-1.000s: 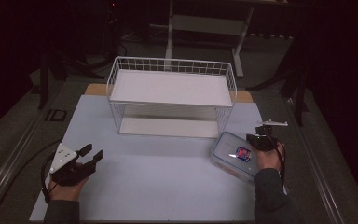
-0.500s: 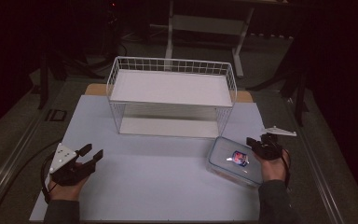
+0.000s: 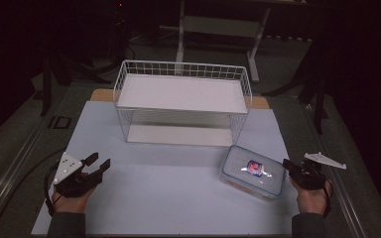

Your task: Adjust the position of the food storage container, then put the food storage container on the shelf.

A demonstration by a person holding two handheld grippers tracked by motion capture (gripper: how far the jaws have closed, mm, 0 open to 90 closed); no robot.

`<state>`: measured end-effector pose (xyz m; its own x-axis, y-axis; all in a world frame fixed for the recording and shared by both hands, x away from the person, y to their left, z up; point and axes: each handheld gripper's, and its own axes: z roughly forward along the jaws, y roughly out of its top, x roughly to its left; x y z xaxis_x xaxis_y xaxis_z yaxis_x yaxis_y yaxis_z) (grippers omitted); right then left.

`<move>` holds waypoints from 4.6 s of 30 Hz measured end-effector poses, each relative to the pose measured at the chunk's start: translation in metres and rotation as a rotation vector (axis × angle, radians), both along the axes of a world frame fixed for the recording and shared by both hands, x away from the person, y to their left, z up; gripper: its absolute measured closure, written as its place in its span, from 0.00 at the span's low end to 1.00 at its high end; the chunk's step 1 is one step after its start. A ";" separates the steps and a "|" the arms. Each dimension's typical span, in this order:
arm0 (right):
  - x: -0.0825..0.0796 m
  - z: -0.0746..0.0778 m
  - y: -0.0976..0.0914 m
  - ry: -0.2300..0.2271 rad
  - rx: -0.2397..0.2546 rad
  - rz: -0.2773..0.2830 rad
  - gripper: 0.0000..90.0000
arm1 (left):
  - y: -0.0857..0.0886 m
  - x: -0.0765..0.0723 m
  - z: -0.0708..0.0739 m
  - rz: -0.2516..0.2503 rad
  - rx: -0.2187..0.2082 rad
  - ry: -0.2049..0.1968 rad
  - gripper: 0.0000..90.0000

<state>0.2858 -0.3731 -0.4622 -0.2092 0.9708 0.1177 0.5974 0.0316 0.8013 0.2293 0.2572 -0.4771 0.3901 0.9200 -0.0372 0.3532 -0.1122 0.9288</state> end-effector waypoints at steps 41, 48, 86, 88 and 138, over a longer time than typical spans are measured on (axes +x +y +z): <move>0.055 -0.016 0.135 0.098 -0.039 0.219 1.00 | -0.003 0.001 0.000 -0.015 0.002 -0.006 0.55; 0.057 -0.017 0.159 0.092 -0.043 0.276 1.00 | -0.006 0.004 -0.001 -0.029 0.007 -0.002 0.55; 0.045 0.001 0.173 0.090 0.025 0.472 0.36 | -0.066 0.036 0.002 -0.215 -0.023 0.168 0.33; 0.046 -0.002 0.175 0.104 0.029 0.473 0.32 | -0.074 0.041 0.001 -0.222 -0.017 0.174 0.30; 0.066 -0.045 0.177 0.397 0.404 0.508 0.25 | -0.106 0.104 -0.038 -0.310 -0.383 0.580 0.27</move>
